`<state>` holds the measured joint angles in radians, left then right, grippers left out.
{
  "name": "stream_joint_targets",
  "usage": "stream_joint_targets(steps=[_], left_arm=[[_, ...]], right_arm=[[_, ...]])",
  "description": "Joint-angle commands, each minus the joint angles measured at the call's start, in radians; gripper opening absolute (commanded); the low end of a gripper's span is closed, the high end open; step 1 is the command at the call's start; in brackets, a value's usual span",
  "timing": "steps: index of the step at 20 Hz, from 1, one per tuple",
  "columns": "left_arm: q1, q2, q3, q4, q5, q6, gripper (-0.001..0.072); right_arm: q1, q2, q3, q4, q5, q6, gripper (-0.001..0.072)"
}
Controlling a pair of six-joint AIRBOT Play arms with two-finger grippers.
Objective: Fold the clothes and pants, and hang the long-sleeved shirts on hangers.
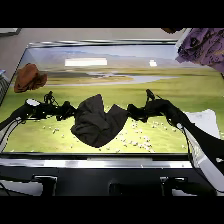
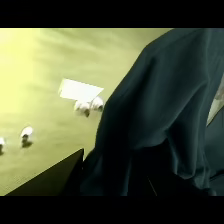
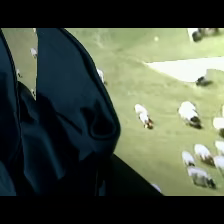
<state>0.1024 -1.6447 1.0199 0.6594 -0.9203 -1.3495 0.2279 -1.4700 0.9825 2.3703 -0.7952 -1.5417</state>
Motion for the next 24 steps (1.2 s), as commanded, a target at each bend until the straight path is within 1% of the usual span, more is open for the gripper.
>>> stream_joint_targets(steps=[1,2,5,7,9,12,13,15,17,19,21,22,24], left_arm=[[-0.011,-0.030,0.000,0.009,0.012,0.004,0.0156],[-0.014,-0.030,0.000,0.009,0.012,0.004,0.0016],[-0.006,0.000,0.064,0.010,-0.009,0.004,0.0014],[0.012,0.046,0.152,0.010,-0.015,0.003,0.0013],[0.033,0.099,0.286,0.011,-0.038,0.003,0.0013],[0.056,0.171,0.534,0.029,-0.104,0.005,0.0013],[0.061,0.201,0.626,0.063,-0.122,0.004,0.0013],[0.073,0.276,0.789,0.187,-0.145,-0.016,0.0013],[0.078,0.376,0.900,0.366,-0.146,-0.090,0.0013],[0.078,0.494,0.935,0.558,-0.147,-0.183,0.0013],[0.078,0.602,0.935,0.698,-0.187,-0.270,0.0014],[0.078,0.644,0.935,0.743,-0.226,-0.300,0.0015],[0.078,0.697,0.935,0.758,-0.306,-0.306,0.0015]], right_arm=[[0.001,0.026,0.001,0.000,0.000,0.000,0.0030],[0.001,0.036,0.001,0.000,0.000,0.000,0.0030],[-0.007,0.085,0.012,-0.014,0.014,0.001,0.0030],[-0.032,0.111,0.075,-0.045,0.004,0.001,0.0030],[-0.064,0.133,0.182,-0.062,-0.003,0.000,0.0030],[-0.106,0.164,0.414,-0.062,-0.056,-0.012,0.0030],[-0.113,0.177,0.498,-0.066,-0.085,-0.023,0.0030],[-0.113,0.224,0.665,-0.129,-0.134,-0.023,0.0030],[-0.113,0.293,0.798,-0.211,-0.189,-0.017,0.0030],[-0.113,0.383,0.884,-0.325,-0.243,0.002,0.0030],[-0.113,0.483,0.915,-0.430,-0.281,0.018,0.0030],[-0.113,0.533,0.915,-0.479,-0.287,0.038,0.0030],[-0.113,0.599,0.915,-0.542,-0.286,0.098,0.0030]])
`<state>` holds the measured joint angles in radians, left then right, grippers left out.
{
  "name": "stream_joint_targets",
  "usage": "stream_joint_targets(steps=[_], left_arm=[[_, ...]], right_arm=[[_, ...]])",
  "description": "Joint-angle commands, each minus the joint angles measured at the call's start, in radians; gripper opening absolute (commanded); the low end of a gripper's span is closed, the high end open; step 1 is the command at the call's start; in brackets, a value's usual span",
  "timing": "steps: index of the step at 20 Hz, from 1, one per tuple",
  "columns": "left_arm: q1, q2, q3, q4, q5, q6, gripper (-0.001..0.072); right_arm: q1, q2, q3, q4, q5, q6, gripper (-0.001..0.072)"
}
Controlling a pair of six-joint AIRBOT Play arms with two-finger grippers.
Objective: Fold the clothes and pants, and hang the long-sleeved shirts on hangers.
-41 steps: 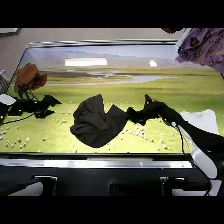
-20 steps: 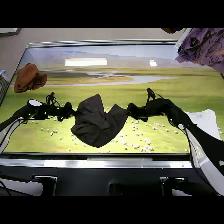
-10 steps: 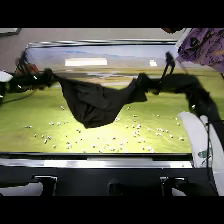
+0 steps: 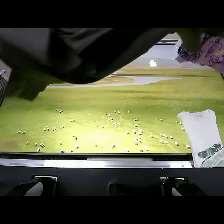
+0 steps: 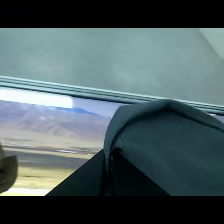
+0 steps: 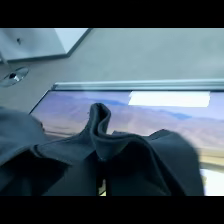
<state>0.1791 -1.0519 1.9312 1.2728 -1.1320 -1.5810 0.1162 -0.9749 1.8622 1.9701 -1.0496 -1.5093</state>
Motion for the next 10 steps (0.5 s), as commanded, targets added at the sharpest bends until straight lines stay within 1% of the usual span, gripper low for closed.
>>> stream_joint_targets(steps=[1,3,5,8,9,10], left_arm=[[0.000,0.116,0.024,0.140,-0.129,-0.090,0.0015],[0.000,0.116,0.015,0.110,-0.181,-0.115,0.0015],[0.000,0.099,-0.044,0.050,-0.178,-0.115,0.0015],[0.000,0.028,-0.226,-0.092,-0.177,-0.114,0.0015],[-0.005,-0.006,-0.301,-0.124,-0.168,-0.113,0.0015],[-0.019,-0.045,-0.388,-0.125,-0.136,-0.111,0.0016]], right_arm=[[-0.001,0.116,0.035,-0.153,-0.031,0.095,0.0030],[-0.001,0.106,0.034,-0.151,-0.034,0.129,0.0030],[-0.001,0.045,0.034,-0.155,-0.051,0.134,0.0030],[0.000,-0.140,0.034,-0.155,-0.100,0.174,0.0030],[-0.001,-0.225,0.034,-0.154,-0.111,0.184,0.0030],[0.000,-0.312,0.034,-0.153,-0.112,0.188,0.0030]])
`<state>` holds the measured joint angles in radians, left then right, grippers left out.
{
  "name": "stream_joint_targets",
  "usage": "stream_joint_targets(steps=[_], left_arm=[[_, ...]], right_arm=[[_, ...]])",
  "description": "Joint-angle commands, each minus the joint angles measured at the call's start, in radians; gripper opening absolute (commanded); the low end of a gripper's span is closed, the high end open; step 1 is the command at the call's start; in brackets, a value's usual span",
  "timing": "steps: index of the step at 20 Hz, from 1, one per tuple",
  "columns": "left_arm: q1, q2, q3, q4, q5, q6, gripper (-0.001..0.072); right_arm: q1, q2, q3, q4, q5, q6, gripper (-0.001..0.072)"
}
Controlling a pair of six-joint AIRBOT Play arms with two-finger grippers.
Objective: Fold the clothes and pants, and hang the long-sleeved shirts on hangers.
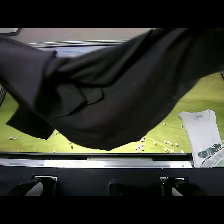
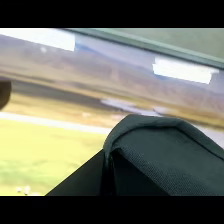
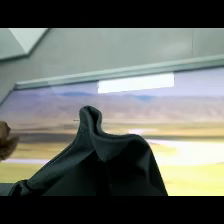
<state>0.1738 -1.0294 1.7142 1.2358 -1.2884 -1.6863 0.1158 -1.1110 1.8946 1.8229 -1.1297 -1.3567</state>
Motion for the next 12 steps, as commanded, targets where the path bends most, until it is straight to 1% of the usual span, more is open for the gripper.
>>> stream_joint_targets(steps=[1,4,6,9,10,12], left_arm=[[-0.031,-0.108,-0.256,-0.088,0.072,-0.005,0.0015],[-0.072,-0.266,-0.485,-0.089,0.293,-0.006,0.0016],[-0.088,-0.394,-0.552,-0.089,0.384,-0.006,0.0015],[-0.092,-0.552,-0.556,-0.116,0.424,-0.006,0.0015],[-0.092,-0.578,-0.556,-0.130,0.434,-0.006,0.0016],[-0.092,-0.592,-0.556,-0.130,0.449,-0.005,0.0016]], right_arm=[[0.000,-0.273,0.002,0.005,-0.024,0.042,0.0030],[0.000,-0.550,0.002,0.075,0.064,0.060,0.0030],[0.000,-0.708,0.002,0.163,0.143,0.094,0.0030],[0.002,-0.863,0.002,0.286,0.198,0.150,0.0031],[0.002,-0.892,0.002,0.315,0.201,0.172,0.0031],[0.002,-0.907,0.002,0.336,0.193,0.179,0.0042]])
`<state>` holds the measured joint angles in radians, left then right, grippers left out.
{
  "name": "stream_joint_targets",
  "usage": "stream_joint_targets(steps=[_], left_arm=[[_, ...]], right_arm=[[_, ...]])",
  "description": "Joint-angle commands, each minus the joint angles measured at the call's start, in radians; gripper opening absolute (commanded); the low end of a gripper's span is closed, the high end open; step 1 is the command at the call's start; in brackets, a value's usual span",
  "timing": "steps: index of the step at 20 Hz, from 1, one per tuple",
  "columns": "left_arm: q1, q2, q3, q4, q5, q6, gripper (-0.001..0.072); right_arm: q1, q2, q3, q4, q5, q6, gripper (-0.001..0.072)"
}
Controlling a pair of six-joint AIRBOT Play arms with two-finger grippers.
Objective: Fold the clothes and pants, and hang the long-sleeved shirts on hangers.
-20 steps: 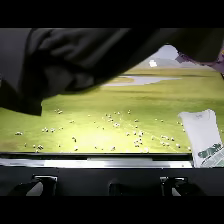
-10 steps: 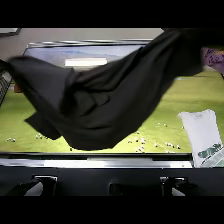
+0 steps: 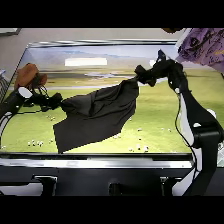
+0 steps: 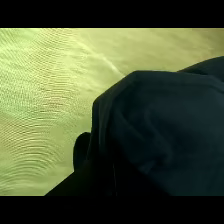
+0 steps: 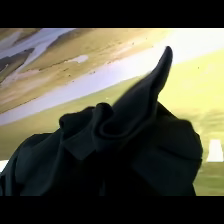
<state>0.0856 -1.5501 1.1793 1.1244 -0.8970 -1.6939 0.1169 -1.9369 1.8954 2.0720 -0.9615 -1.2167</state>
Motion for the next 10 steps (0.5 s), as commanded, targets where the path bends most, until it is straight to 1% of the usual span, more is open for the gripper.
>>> stream_joint_targets(steps=[1,2,3,4,6,8,9,10], left_arm=[[-0.003,-0.068,-0.019,-0.017,0.056,0.003,0.0016],[0.002,-0.064,-0.012,-0.018,0.047,0.011,0.0016],[0.008,-0.060,-0.001,-0.017,0.031,0.010,0.0016],[0.018,-0.055,0.013,-0.017,0.017,0.011,0.0016],[0.045,-0.043,0.042,-0.018,-0.013,0.017,0.0016],[0.076,-0.036,0.070,-0.017,-0.051,0.018,0.0016],[0.089,-0.035,0.081,-0.017,-0.074,0.018,0.0016],[0.100,-0.035,0.085,-0.017,-0.090,0.018,0.0016]], right_arm=[[-0.002,-0.074,0.002,0.090,0.011,0.035,0.0092],[-0.014,-0.059,0.002,0.088,-0.016,0.024,0.0194],[-0.029,-0.037,0.002,0.089,-0.058,0.008,0.0335],[-0.055,-0.005,0.002,0.089,-0.123,-0.043,0.0378],[-0.121,0.068,0.002,0.063,-0.296,-0.167,0.0378],[-0.169,0.134,-0.013,-0.010,-0.462,-0.259,0.0375],[-0.183,0.170,-0.053,-0.040,-0.520,-0.289,0.0375],[-0.189,0.208,-0.119,-0.040,-0.539,-0.295,0.0375]])
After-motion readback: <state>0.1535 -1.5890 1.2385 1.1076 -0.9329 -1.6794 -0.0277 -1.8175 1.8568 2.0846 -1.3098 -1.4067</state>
